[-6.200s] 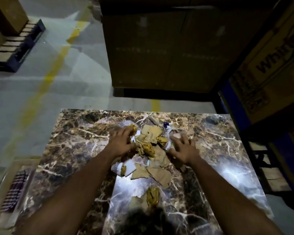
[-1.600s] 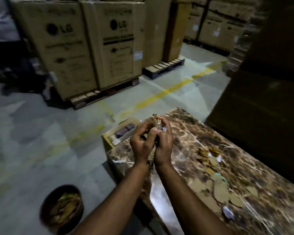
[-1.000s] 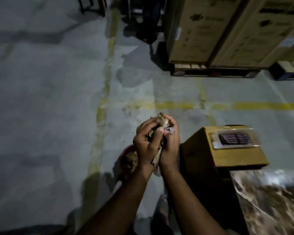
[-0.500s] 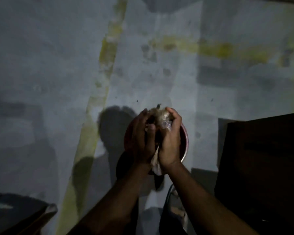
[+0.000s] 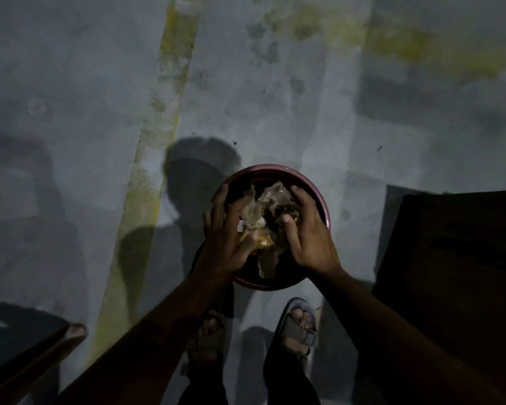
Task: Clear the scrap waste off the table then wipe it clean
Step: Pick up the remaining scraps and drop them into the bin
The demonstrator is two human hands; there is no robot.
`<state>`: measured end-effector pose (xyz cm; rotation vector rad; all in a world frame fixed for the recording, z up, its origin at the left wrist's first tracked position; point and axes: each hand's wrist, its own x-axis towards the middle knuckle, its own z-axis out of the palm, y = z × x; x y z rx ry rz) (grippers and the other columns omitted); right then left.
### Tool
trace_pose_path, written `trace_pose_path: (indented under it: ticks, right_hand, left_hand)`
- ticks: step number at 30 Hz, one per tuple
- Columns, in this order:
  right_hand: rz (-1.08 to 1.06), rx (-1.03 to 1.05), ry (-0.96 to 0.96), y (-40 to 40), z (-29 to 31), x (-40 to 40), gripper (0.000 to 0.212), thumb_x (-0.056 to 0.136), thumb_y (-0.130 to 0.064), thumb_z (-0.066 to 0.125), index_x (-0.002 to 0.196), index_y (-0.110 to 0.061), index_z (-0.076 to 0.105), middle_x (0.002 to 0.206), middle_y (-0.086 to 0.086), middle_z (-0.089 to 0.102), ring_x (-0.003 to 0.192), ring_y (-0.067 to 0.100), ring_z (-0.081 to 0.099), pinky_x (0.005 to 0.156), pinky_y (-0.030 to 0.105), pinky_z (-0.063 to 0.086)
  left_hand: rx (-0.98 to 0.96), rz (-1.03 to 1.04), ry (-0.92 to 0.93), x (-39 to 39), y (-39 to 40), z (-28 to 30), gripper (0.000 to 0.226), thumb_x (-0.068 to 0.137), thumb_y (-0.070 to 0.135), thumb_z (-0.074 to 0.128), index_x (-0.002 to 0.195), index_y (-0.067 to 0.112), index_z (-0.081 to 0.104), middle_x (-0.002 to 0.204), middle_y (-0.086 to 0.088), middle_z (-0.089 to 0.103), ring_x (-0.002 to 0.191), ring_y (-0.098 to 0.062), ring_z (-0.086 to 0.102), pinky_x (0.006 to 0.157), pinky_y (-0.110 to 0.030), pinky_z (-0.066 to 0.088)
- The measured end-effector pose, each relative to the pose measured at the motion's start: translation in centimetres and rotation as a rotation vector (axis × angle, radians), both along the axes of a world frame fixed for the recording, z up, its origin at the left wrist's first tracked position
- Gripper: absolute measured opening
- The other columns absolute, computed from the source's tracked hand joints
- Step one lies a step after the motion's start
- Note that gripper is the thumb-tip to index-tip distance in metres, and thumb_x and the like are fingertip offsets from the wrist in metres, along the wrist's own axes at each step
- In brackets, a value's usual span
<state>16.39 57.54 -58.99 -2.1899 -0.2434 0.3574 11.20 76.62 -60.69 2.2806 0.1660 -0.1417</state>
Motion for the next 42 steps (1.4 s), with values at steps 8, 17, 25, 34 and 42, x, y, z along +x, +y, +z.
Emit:
trace_pose_path:
  ticks: [8, 17, 25, 34, 42]
  right_hand:
    - [0.407, -0.549, 0.144, 0.9, -2.6, -0.2, 0.076, 0.093, -0.069, 0.034, 0.157, -0.038, 0.009, 0.17, 0.007, -0.003, 0.154, 0.04, -0.001, 0.12, 0.064, 0.013]
    - [0.465, -0.765, 0.234, 2.6, -11.3, -0.7, 0.095, 0.092, -0.073, 0.043, 0.155, -0.044, -0.022, 0.158, 0.006, -0.044, 0.14, 0.049, -0.04, 0.106, 0.079, -0.013]
    - [0.465, -0.807, 0.258, 2.9, -11.9, -0.6, 0.092, 0.095, -0.069, 0.04, 0.156, -0.039, -0.022, 0.159, 0.009, -0.041, 0.141, 0.051, -0.038, 0.106, 0.076, -0.017]
    - [0.421, -0.578, 0.286, 1.7, -3.7, -0.2, 0.103, 0.091, -0.046, 0.063, 0.159, -0.033, -0.014, 0.164, 0.008, -0.031, 0.149, 0.039, -0.028, 0.121, 0.065, -0.003]
    - [0.273, -0.588, 0.104, 1.9, 10.7, -1.9, 0.082, 0.098, -0.044, 0.049, 0.161, -0.031, -0.003, 0.169, 0.013, -0.013, 0.155, 0.035, -0.01, 0.122, 0.063, 0.006]
  left_hand:
    - [0.503, -0.51, 0.267, -1.5, -0.7, -3.6, 0.064, 0.091, 0.036, 0.041, 0.148, 0.008, 0.042, 0.156, -0.024, 0.036, 0.148, -0.047, 0.021, 0.119, -0.061, 0.023]
    - [0.563, -0.476, 0.37, 0.0, -2.3, -10.2, 0.081, 0.086, 0.056, 0.016, 0.16, 0.026, 0.021, 0.163, -0.006, -0.02, 0.154, -0.04, -0.006, 0.119, -0.059, -0.01]
    - [0.585, -0.51, 0.369, 0.5, -2.4, -11.1, 0.07, 0.091, 0.049, 0.036, 0.156, 0.021, 0.035, 0.168, -0.016, 0.009, 0.151, -0.048, 0.015, 0.117, -0.068, 0.009]
    - [0.573, -0.43, 0.339, 0.2, -0.8, -3.8, 0.09, 0.082, 0.056, 0.061, 0.155, 0.017, 0.027, 0.166, -0.014, 0.023, 0.149, -0.033, 0.03, 0.105, -0.059, 0.036]
    - [0.581, -0.435, 0.155, 0.4, -0.8, 11.7, 0.09, 0.086, 0.045, 0.068, 0.159, 0.021, 0.021, 0.17, -0.007, 0.008, 0.156, -0.026, 0.012, 0.116, -0.056, 0.025]
